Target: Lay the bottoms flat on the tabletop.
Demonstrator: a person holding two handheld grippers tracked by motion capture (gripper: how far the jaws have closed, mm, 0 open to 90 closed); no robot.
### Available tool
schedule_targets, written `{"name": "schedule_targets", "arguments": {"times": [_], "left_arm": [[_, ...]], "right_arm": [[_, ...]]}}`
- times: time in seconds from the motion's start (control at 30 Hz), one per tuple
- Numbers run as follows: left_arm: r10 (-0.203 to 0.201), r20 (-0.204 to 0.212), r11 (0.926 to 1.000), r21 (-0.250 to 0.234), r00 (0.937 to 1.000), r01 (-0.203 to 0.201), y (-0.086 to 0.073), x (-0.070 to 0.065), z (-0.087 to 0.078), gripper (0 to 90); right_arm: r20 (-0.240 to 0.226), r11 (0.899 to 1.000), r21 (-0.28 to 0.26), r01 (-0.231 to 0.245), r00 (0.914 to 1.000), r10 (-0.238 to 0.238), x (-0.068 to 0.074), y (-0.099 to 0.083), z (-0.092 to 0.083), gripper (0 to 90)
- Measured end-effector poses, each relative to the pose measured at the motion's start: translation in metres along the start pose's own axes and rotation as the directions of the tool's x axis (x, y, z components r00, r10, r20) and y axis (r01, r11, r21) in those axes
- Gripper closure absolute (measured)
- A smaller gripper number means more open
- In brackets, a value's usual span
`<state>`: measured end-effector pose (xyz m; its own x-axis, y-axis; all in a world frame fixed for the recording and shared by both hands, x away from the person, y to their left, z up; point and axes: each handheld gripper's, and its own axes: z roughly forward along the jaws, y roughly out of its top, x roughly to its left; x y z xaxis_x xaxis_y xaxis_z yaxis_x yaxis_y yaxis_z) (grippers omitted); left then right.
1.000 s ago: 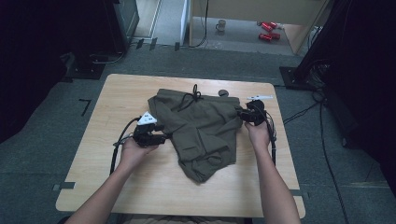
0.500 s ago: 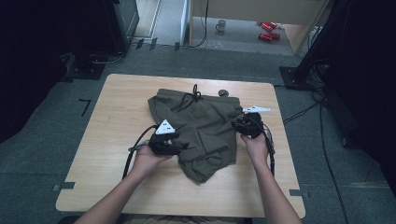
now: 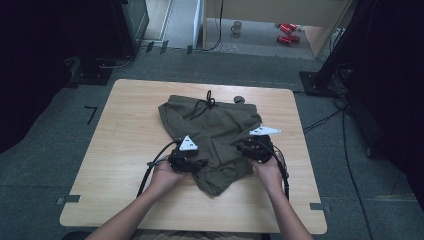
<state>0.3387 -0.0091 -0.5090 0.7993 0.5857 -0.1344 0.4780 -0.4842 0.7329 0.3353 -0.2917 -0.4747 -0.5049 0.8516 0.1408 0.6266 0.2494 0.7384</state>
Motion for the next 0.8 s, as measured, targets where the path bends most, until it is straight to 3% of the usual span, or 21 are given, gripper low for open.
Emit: {"name": "schedule_targets", "arguments": {"times": [0.07,0.1,0.2,0.23,0.4,0.5,0.6,0.67,0.8], "left_arm": [[-0.001,0.004,1.0,-0.001,1.0,0.001,0.0,0.0,0.0,52.7],[0.01,-0.014,1.0,-0.002,0.9999,-0.01,0.0,-0.001,-0.001,67.9],[0.03,-0.027,0.9996,0.002,0.9992,-0.03,0.001,-0.002,-0.001,82.3],[0.029,-0.034,0.9996,0.005,0.999,-0.029,0.001,-0.002,-0.003,87.3],[-0.011,-0.016,0.9999,-0.001,0.9998,0.011,0.003,0.005,-0.011,90.0],[-0.033,-0.024,0.9987,-0.039,0.9992,0.032,0.006,0.012,-0.027,90.0],[-0.045,-0.031,0.9976,-0.054,0.9985,0.043,0.008,0.018,-0.035,90.0],[-0.064,-0.036,0.995,-0.079,0.9973,0.061,0.01,0.026,-0.046,90.0],[-0.079,-0.042,0.9933,-0.088,0.996,0.075,0.01,0.033,-0.056,90.0]], "right_arm": [[-0.012,1.0,-0.002,-0.002,0.9999,0.002,0.003,-0.001,-0.001,59.7],[-0.031,1.0,-0.004,0.005,0.9995,-0.006,0.009,-0.004,-0.002,57.5],[-0.049,1.0,0.001,0.027,0.9985,-0.027,0.016,-0.006,-0.002,52.7],[-0.062,0.998,0.008,0.056,0.9966,-0.055,0.022,-0.007,-0.001,48.3],[-0.084,0.996,0.018,0.09,0.9925,-0.088,0.031,-0.012,0.002,40.6],[-0.067,0.992,0.049,0.12,0.9909,-0.117,0.032,-0.016,0.006,39.8],[-0.058,0.991,0.062,0.122,0.9912,-0.119,0.031,-0.017,0.007,45.6],[-0.048,0.989,0.078,0.129,0.9909,-0.126,0.029,-0.019,0.009,60.2],[-0.04,0.99,0.083,0.116,0.9928,-0.113,0.027,-0.02,0.009,75.0]]}}
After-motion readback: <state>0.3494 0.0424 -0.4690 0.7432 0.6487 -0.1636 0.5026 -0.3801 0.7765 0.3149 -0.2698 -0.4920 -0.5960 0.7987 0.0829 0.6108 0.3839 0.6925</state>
